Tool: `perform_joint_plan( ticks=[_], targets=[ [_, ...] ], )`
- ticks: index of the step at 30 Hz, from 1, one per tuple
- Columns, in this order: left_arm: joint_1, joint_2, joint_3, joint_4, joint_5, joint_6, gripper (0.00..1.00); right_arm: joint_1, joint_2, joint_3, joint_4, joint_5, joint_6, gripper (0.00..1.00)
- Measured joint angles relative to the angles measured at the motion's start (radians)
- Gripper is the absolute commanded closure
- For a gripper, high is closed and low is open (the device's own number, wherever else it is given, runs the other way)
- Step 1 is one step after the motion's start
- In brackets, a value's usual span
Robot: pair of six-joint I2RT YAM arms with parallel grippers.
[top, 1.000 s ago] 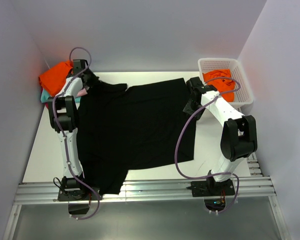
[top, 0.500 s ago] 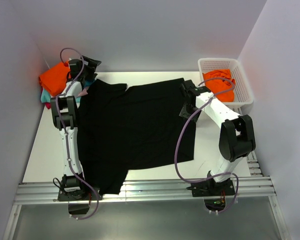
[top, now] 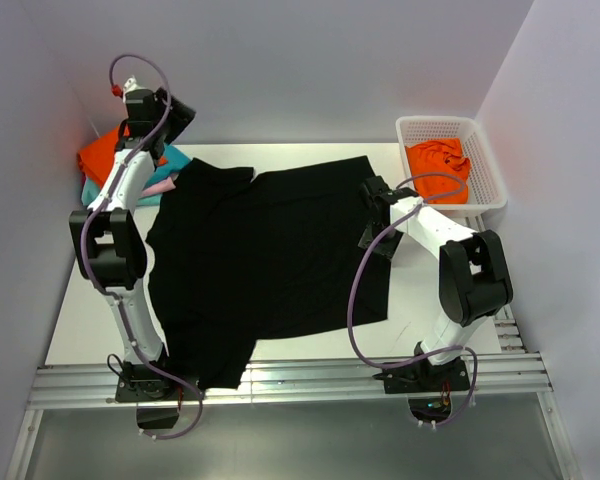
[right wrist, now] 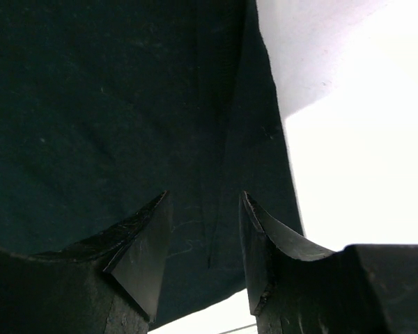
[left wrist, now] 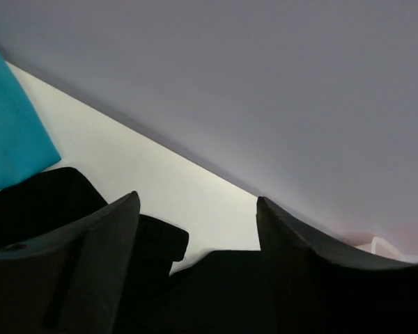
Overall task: Fold and stack the t-shirts
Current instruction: Flatten out the tshirt
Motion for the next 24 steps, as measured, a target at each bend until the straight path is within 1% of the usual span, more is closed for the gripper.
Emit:
perform_joint_plan(
  ticks=[1,3,4,5,7,11,14,17,24],
  targets=[
    [0.003,-0.010,-0.003,-0.010,-0.005,0.016,0.56,0.000,0.000,-0.002,0.006,-0.002,0.002,0.50],
    [0.008,-0.009,-0.005,-0.033,-0.006,0.027,0.69,0.000,0.000,-0.003,0.016,-0.005,0.005,0.50],
    [0.012,0.000,-0.015,-0.050,-0.006,0.030,0.84,0.000,-0.002,-0.003,0.021,-0.007,0.006,0.50],
    [0.014,0.010,-0.022,-0.066,-0.005,0.026,0.90,0.001,-0.003,-0.003,0.024,-0.008,0.007,0.50],
    [0.016,0.045,-0.035,-0.104,-0.003,0.024,1.00,0.002,-0.009,-0.003,0.027,-0.009,0.009,0.50],
    [0.012,0.138,-0.033,-0.177,0.013,0.018,1.00,0.002,-0.030,-0.019,0.032,-0.009,0.011,0.50],
    [-0.002,0.229,0.033,-0.253,0.014,0.014,1.00,0.002,-0.040,-0.034,0.031,-0.005,0.014,0.50],
    [-0.031,0.299,0.106,-0.294,0.014,0.012,1.00,0.002,-0.049,-0.042,0.027,0.005,0.014,0.50],
    [-0.096,0.324,0.130,-0.322,0.014,-0.005,1.00,0.002,-0.091,-0.063,0.018,0.018,0.021,0.50]
  ],
)
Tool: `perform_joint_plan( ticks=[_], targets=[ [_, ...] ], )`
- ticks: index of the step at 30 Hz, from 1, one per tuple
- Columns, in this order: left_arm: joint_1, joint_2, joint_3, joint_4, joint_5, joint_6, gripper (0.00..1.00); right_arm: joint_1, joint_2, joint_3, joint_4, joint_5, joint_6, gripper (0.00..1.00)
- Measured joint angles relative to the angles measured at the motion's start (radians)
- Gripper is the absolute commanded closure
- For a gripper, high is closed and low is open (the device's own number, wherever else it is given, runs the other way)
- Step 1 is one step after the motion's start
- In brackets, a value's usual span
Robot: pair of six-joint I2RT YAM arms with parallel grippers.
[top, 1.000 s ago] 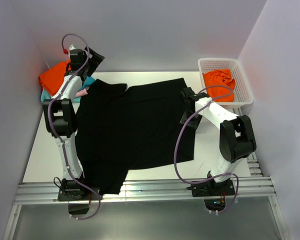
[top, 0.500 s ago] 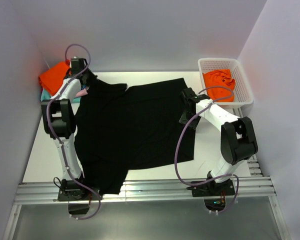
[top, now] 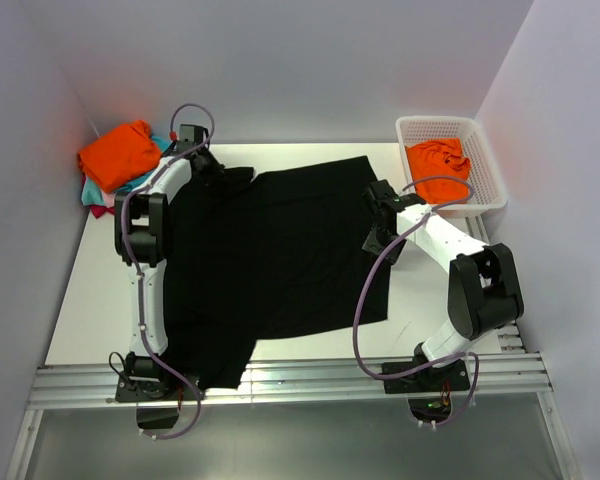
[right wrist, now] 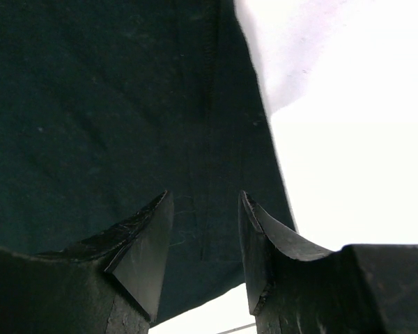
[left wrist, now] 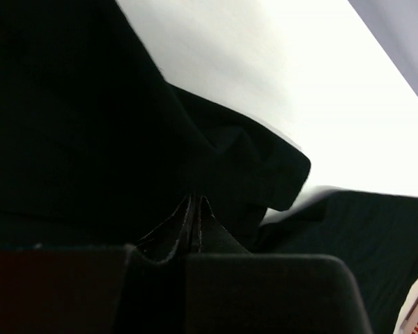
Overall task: Fold and stack the t-shirts
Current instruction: Flatten out the tshirt
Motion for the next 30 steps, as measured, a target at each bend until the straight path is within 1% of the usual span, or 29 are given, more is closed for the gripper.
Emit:
perform_joint_plan(
  ticks=[12,23,30],
  targets=[
    [0.002,0.002,0.008,-0.037,-0.072,-0.008,1.00,0.000,-0.010,-0.018,-0.007,0.015,0.004,0.50],
    [0.002,0.030,0.008,-0.051,-0.082,-0.011,1.00,0.000,-0.005,-0.016,-0.010,0.018,0.003,0.50],
    [0.002,0.040,0.026,-0.057,-0.090,-0.011,1.00,0.000,0.026,0.002,-0.021,0.019,0.003,0.50]
  ],
)
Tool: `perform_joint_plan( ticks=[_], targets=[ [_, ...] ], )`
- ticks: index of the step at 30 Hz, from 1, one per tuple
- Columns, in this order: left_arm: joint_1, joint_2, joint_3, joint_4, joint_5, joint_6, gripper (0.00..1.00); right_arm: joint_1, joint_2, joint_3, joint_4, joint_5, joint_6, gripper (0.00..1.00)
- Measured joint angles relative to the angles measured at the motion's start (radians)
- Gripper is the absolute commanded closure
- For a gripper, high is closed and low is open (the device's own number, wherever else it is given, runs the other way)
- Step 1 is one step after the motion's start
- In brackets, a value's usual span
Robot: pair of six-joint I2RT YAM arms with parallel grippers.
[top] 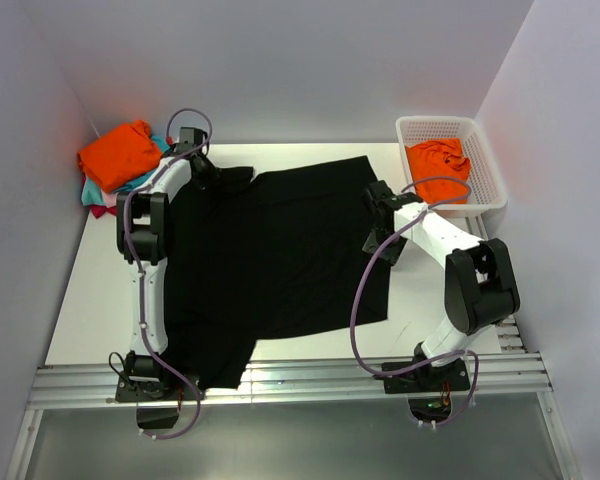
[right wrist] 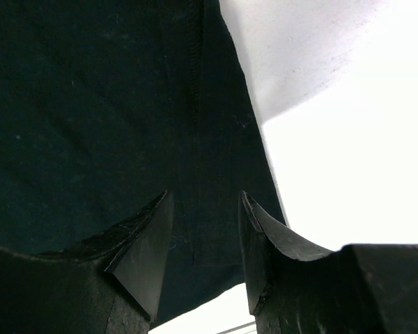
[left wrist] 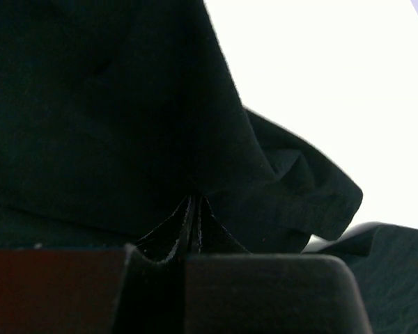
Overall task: Fold and stack the t-shirts
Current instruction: Flatten out the tshirt
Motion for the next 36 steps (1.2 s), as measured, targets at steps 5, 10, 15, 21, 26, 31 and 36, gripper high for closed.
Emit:
perform_joint_plan(
  ticks=[5,10,15,21,26,31,36],
  targets=[
    [0.000,0.070,0.110,-0.007,-0.006,0.000,1.00,0.000,0.014,0.019,-0.014,0.008,0.000,0.50],
    [0.000,0.157,0.224,0.049,-0.006,-0.008,0.67,0.000,0.036,0.069,-0.047,0.028,-0.006,0.50],
    [0.008,0.204,0.262,0.252,0.055,-0.067,0.07,0.000,0.074,0.130,-0.081,0.043,-0.011,0.51],
    [0.024,0.281,0.367,0.491,0.042,-0.110,0.01,0.000,0.098,0.155,-0.107,0.044,-0.016,0.51],
    [0.039,0.272,0.412,0.673,0.036,-0.130,0.01,0.005,0.098,0.158,-0.120,0.045,-0.015,0.51],
    [0.050,0.149,0.342,0.686,0.046,-0.129,0.01,0.011,0.098,0.161,-0.122,0.056,-0.020,0.46],
    [0.058,-0.125,0.096,0.548,0.064,-0.088,0.01,0.015,0.069,0.232,-0.130,0.080,-0.057,0.24]
  ],
)
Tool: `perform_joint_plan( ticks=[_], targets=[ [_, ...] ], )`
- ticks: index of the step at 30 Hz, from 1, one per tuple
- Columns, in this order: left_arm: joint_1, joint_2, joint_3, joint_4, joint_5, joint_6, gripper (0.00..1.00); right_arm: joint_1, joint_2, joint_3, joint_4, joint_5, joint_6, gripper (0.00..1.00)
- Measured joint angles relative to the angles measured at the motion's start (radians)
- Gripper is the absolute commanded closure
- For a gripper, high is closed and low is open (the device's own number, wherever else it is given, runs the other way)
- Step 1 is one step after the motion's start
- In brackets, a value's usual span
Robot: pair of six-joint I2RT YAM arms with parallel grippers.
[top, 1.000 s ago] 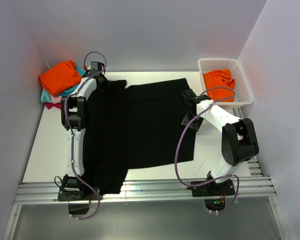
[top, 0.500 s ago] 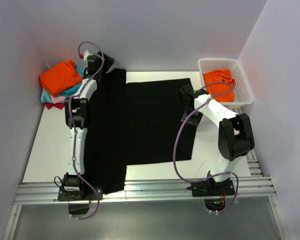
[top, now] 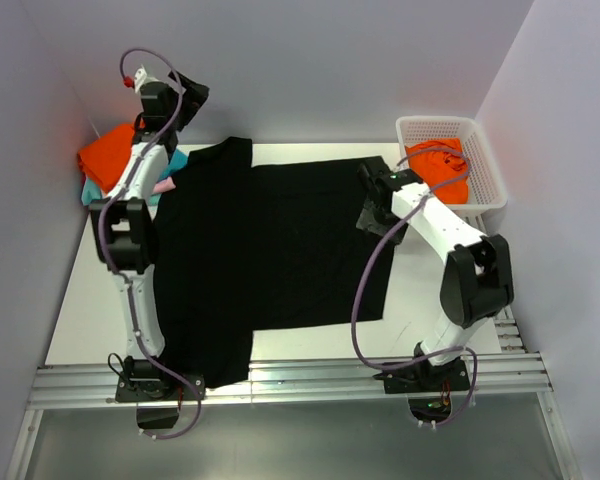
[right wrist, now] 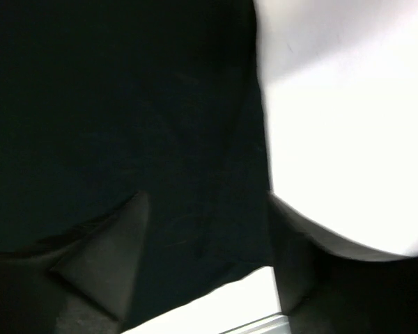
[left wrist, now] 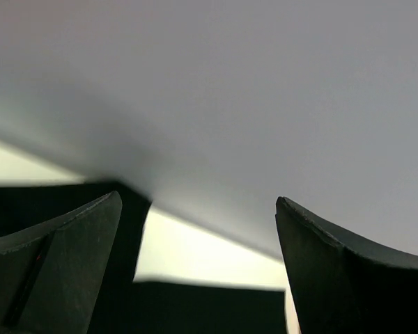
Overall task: Fold and stack the t-shirts
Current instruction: Flatten out the tshirt
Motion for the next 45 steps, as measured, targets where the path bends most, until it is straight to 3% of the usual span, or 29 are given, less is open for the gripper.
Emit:
perform_joint_plan(
  ticks=[3,7,13,16,20,26,35,45],
  targets=[
    [-0.005,-0.183,-0.155,-0.117,-0.021,0.075,0.01,0.008,-0.076,0.043,0.015,0.001,-0.034,0.14],
    [-0.042,-0.410,-0.341,-0.322,-0.068,0.138,0.00,0.023,-0.253,0.030,0.040,-0.015,-0.055,0.13],
    [-0.121,-0.681,-0.631,-0.698,-0.132,0.134,0.01,0.036,-0.522,-0.193,0.079,-0.126,-0.048,0.12],
    [-0.159,-0.822,-0.845,-0.812,-0.139,0.113,0.01,0.040,-0.568,-0.339,0.104,-0.226,-0.048,0.14],
    [-0.183,-1.037,-1.075,-0.945,-0.123,0.063,0.03,0.048,-0.493,-0.464,0.125,-0.315,-0.056,0.16],
    [-0.184,-1.254,-1.188,-0.983,-0.092,-0.011,0.05,0.050,-0.342,-0.430,0.164,-0.341,-0.090,0.21],
    [-0.185,-1.303,-1.251,-0.980,-0.061,-0.069,0.05,0.063,-0.175,-0.392,0.209,-0.340,-0.124,0.25],
    [-0.187,-1.340,-1.290,-0.976,-0.052,-0.091,0.06,0.161,-0.086,-0.391,0.214,-0.331,-0.122,0.28]
  ],
)
